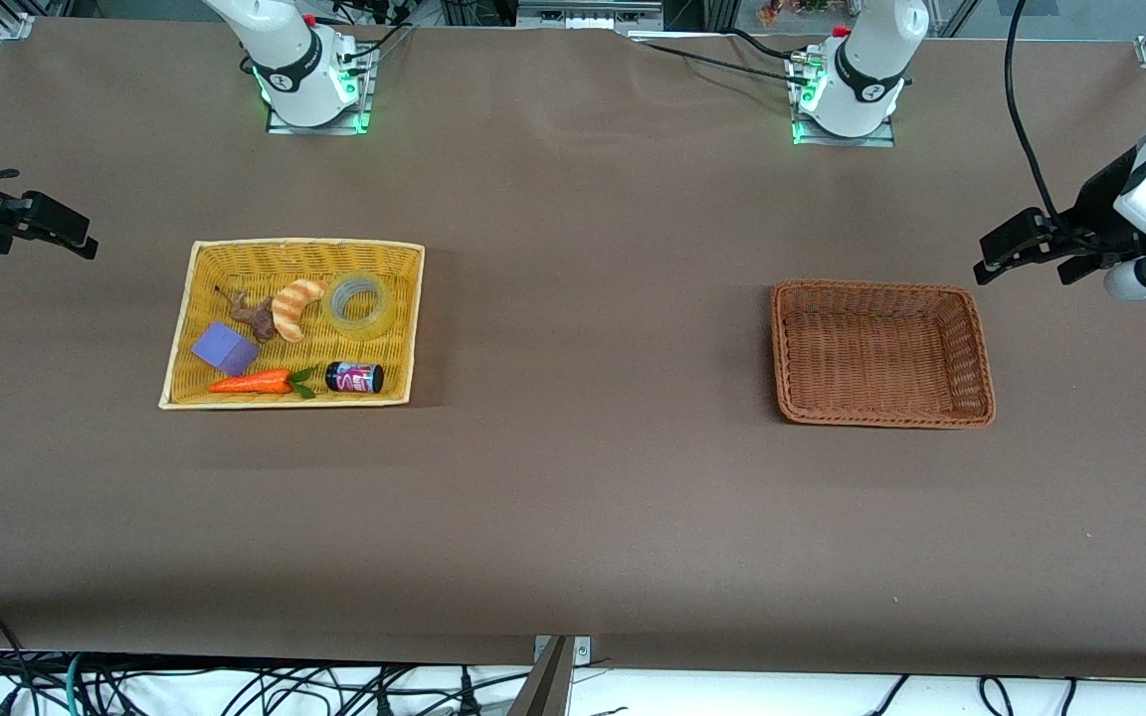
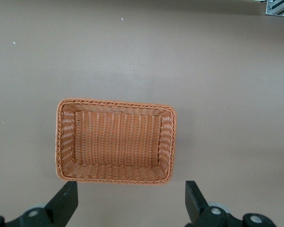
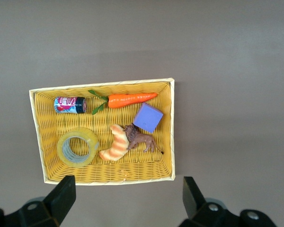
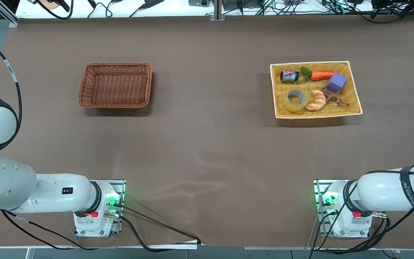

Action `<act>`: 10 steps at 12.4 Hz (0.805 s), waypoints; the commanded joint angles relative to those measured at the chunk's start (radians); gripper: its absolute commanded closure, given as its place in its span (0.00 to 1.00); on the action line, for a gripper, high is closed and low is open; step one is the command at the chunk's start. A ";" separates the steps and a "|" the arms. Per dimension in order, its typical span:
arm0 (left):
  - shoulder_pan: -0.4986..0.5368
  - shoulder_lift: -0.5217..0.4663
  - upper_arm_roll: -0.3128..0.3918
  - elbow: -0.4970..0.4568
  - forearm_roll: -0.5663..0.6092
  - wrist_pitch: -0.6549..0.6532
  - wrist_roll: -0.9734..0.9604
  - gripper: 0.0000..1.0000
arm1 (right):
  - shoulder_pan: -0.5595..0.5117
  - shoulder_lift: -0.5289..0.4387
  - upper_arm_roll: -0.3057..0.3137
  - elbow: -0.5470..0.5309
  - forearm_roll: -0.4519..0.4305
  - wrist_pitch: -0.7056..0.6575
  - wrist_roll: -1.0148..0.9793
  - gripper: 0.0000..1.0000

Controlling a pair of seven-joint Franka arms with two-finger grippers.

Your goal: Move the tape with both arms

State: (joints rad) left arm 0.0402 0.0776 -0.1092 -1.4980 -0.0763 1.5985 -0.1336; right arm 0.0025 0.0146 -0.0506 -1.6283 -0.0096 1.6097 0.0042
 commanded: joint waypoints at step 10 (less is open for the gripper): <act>0.007 0.013 -0.006 0.027 0.004 -0.019 0.014 0.00 | 0.212 0.131 0.023 -0.028 0.005 -0.012 0.225 0.00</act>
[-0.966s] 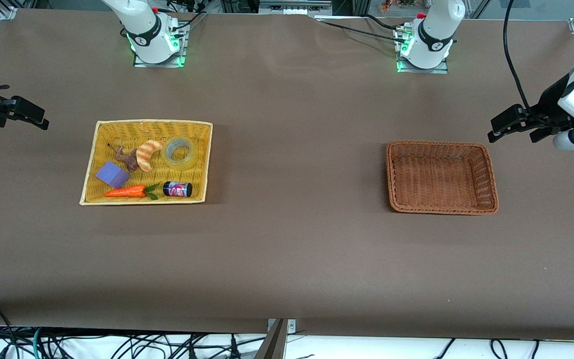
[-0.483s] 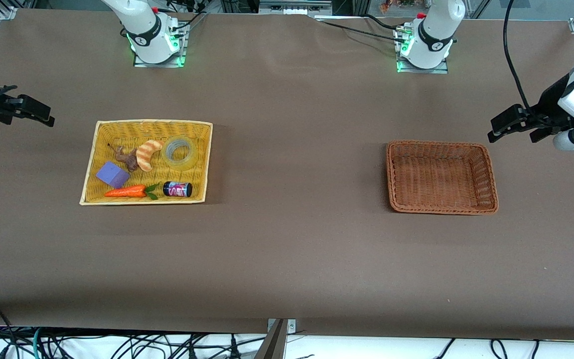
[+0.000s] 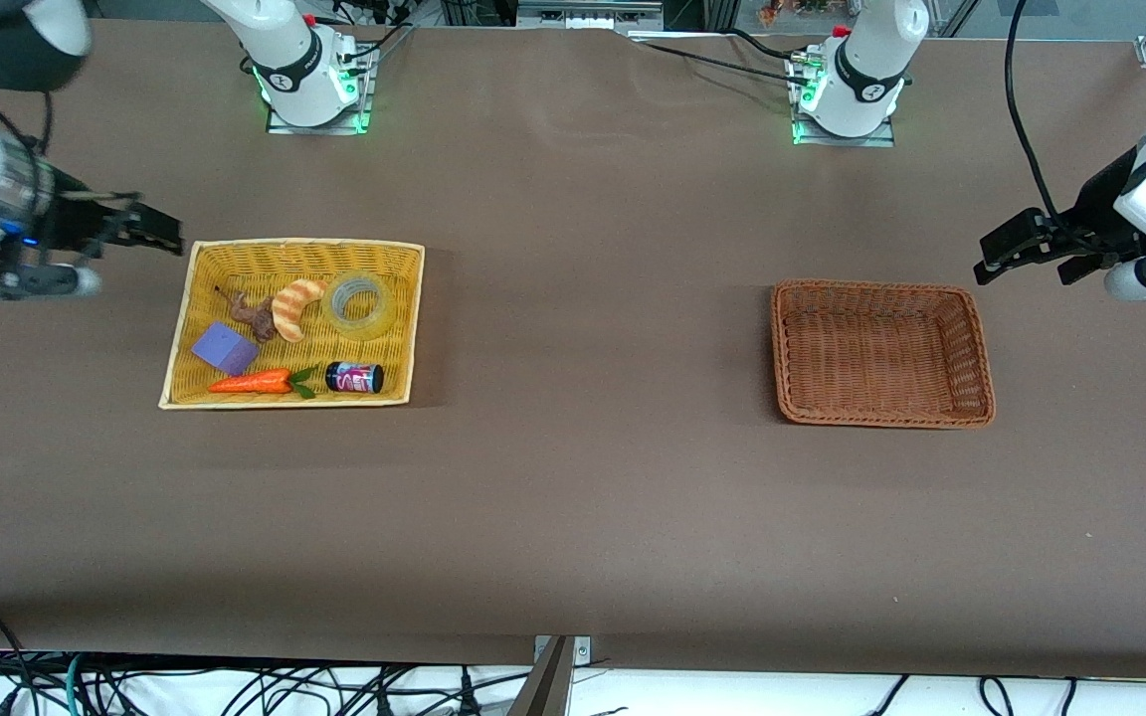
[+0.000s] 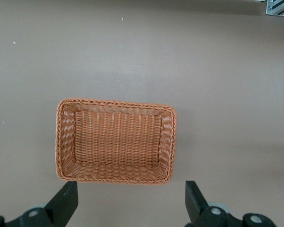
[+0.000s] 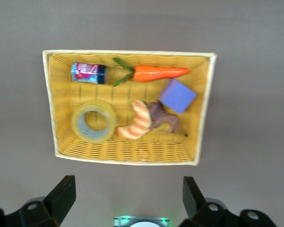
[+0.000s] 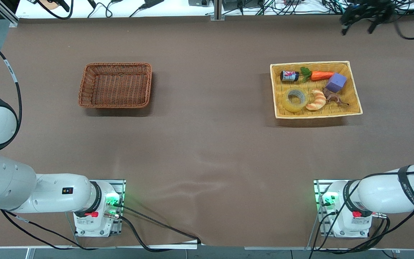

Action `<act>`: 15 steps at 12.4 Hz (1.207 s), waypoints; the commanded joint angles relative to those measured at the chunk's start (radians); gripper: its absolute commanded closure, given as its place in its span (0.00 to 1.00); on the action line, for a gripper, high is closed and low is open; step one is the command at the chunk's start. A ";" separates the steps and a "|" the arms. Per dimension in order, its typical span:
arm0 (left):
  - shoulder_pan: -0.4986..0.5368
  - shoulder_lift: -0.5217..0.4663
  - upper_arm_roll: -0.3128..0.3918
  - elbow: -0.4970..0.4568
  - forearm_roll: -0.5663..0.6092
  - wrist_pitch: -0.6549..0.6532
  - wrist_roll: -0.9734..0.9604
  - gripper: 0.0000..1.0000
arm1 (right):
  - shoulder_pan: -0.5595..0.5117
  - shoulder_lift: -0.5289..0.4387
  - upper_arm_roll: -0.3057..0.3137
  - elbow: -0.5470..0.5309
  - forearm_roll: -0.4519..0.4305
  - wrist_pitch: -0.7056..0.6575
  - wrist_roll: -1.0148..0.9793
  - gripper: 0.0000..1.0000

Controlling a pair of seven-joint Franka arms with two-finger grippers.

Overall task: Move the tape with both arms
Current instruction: 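Reach the right gripper down into the yellow tray onto the tape roll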

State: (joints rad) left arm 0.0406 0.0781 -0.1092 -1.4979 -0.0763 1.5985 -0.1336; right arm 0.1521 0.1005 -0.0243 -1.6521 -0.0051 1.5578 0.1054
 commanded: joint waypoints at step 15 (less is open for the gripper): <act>0.007 0.014 -0.006 0.027 0.004 -0.019 0.014 0.00 | 0.284 0.264 -0.005 -0.526 -0.009 0.858 0.905 0.01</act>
State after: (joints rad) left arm 0.0408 0.0812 -0.1091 -1.4979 -0.0763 1.5985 -0.1336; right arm 0.4214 0.3603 -0.0202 -2.1397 -0.0054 2.3627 0.9916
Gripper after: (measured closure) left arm 0.000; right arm 0.004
